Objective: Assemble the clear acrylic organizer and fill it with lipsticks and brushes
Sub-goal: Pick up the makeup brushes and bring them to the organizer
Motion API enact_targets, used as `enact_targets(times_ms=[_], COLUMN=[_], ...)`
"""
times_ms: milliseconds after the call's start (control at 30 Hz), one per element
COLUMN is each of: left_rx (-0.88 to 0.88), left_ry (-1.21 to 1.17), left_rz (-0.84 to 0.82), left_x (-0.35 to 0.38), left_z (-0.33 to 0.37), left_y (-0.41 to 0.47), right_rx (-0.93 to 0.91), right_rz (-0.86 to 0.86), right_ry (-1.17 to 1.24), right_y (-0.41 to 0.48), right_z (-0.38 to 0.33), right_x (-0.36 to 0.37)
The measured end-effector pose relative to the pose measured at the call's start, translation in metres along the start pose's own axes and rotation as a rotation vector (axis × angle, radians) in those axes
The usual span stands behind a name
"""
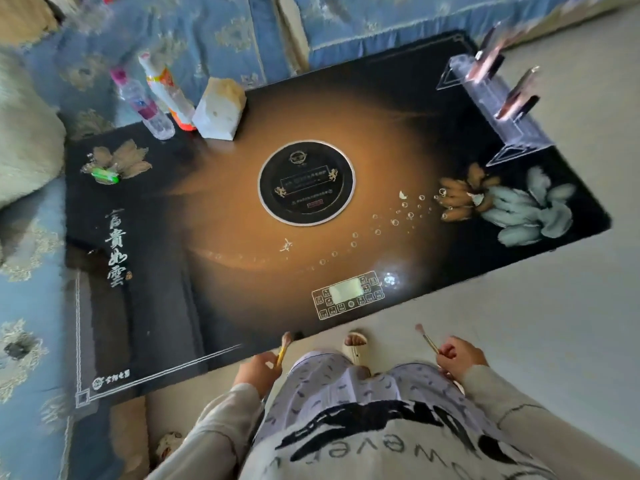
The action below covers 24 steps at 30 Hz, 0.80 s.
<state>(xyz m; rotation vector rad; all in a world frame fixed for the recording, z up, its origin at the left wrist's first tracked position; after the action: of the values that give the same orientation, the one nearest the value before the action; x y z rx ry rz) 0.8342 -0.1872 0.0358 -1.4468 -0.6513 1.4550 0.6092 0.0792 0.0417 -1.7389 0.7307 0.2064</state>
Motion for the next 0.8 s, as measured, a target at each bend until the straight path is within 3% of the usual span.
enact_targets(times_ms=[167,467,700,800], left_rx=[0.101,0.254,0.392,0.448], left_ry=[0.258,0.659,0.688,0.754], left_rz=[-0.058,-0.104,-0.189,-0.247], left_x=[-0.027,-0.045,-0.016,0.01], left_z=[0.026,0.059,0.118,0.149], left_y=[0.014,0.025,0.011,0.003], right_rx=[0.188,0.438,0.56,0.621], right_rz=[0.138,0.181,-0.04,-0.039], right_ry=[0.316,0.661,0.478,0.514], right_y=[-0.033,-0.093,-0.125,-0.133], right_z=[0.052,0.117,0.136,0.151], right_x=[0.016,0.101,0.149,0.153])
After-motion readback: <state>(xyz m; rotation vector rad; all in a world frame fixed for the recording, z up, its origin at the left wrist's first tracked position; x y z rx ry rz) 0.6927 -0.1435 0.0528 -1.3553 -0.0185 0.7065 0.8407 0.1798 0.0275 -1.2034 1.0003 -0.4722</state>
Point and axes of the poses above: each hand's wrist, its own y-axis towards the middle knuckle, its own x-axis out of the palm, z = x × y, the point moved 3 cm from there along y, towards the middle knuckle, and after that the axes turned 5 degrees about -z, right-handed, at the moved point
